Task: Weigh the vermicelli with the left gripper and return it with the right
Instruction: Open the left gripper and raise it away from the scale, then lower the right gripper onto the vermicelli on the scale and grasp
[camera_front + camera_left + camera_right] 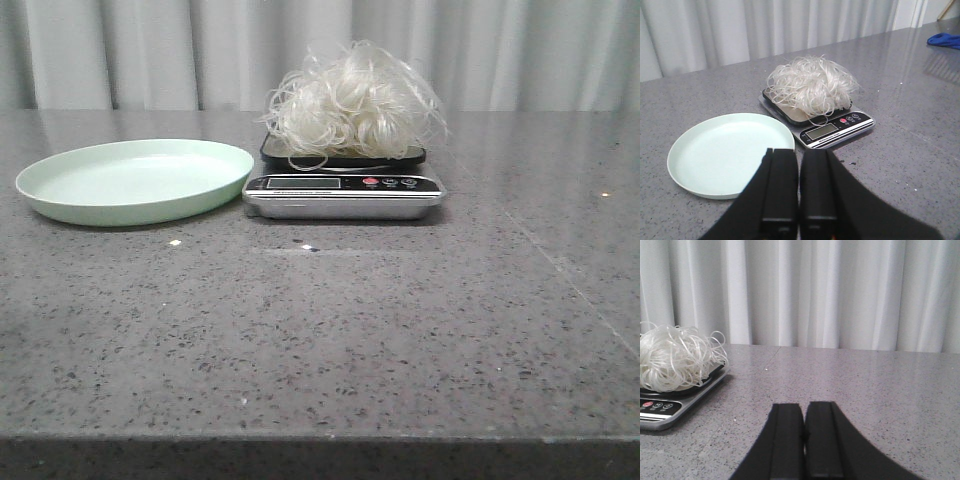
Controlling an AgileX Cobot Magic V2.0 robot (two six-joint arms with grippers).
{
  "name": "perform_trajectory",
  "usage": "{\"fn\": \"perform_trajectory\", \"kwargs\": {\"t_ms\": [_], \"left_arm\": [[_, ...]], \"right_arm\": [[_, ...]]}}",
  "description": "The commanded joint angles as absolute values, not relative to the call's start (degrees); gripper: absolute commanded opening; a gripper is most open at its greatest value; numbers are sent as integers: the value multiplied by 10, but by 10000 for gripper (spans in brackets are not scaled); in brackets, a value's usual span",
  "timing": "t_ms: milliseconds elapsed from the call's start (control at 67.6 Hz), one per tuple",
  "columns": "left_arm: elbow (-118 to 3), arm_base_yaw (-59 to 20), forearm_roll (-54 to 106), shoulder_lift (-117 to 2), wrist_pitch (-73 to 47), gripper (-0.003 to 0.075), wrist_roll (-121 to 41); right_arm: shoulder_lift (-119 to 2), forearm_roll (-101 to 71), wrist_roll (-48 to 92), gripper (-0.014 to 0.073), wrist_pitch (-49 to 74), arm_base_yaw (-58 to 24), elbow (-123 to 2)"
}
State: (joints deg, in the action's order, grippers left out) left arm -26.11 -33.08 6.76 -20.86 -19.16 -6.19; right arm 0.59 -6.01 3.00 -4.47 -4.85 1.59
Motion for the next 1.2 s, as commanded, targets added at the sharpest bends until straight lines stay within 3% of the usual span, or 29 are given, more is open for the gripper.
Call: {"fn": "perform_trajectory", "kwargs": {"t_ms": [0, 296, 444, 695, 1021, 1109, 1183], "left_arm": [[-248, -336, 74, -150, -137, 127, -63], [-210, -336, 60, -86, -82, 127, -63], [-210, -336, 60, -86, -78, 127, -63], [-210, -336, 60, -86, -78, 127, -63], [-210, -336, 60, -86, -78, 127, -63], [-210, -336, 60, -86, -78, 127, -63], [-210, -336, 60, -86, -78, 127, -63]], "right_arm": [[15, -55, 35, 157, -92, -45, 11], [15, -60, 30, 157, -177, -44, 6], [-9, -74, 23, 157, -57, -44, -79], [-183, -69, 23, 157, 111, -44, -250], [-316, -87, 30, 160, 64, -51, -278], [-365, -87, 38, 232, 82, -73, -328], [-408, -86, 42, 353, 112, -101, -386]]}}
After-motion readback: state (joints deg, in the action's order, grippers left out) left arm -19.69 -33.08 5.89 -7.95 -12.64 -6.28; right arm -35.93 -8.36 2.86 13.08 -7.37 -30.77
